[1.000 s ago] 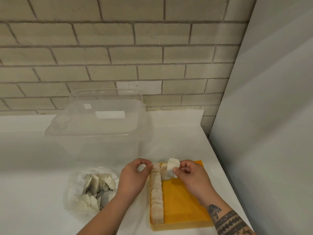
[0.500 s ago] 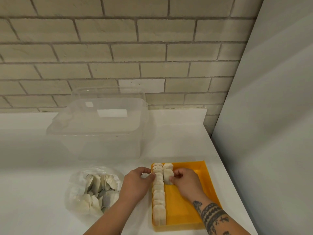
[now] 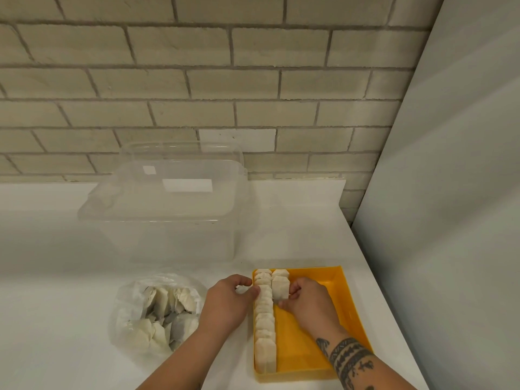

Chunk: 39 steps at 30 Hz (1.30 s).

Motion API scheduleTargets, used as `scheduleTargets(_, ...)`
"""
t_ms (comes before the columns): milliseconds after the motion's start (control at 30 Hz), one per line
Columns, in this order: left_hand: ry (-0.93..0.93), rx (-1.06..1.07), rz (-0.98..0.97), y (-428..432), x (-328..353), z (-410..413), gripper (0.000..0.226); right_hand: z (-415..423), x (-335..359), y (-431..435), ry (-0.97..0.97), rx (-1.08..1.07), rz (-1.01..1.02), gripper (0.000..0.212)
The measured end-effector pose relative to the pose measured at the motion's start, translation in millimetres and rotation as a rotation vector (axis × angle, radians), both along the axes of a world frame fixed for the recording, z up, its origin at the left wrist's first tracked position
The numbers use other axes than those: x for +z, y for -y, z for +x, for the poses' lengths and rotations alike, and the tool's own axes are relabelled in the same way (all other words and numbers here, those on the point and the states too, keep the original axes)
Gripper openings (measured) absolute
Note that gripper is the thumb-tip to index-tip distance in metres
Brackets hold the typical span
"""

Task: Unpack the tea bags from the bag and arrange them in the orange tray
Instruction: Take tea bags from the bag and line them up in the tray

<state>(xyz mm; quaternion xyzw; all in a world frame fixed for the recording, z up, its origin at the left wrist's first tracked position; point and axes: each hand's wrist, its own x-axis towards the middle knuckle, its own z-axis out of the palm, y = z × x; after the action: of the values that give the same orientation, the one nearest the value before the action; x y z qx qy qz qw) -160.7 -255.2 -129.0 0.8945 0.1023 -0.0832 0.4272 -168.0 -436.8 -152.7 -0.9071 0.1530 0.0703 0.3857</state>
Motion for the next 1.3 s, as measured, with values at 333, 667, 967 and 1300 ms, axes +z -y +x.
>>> scheduleTargets(333,0.044,0.124,-0.334,4,21,-8,0.026,-10,23,10,0.07,-0.028,0.052,0.016)
scheduleTargets(667,0.203,0.013,-0.473,26,42,-23,0.019,-39,65,-31,0.177,-0.044,0.483,0.023)
scheduleTargets(967,0.204,-0.109,-0.442,18,47,-31,0.012,-36,85,-5,0.293,-0.062,0.511,0.007)
scheduleTargets(1300,0.131,0.083,-0.58,23,47,-24,0.011,-29,61,6,0.272,-0.049,0.326,0.024)
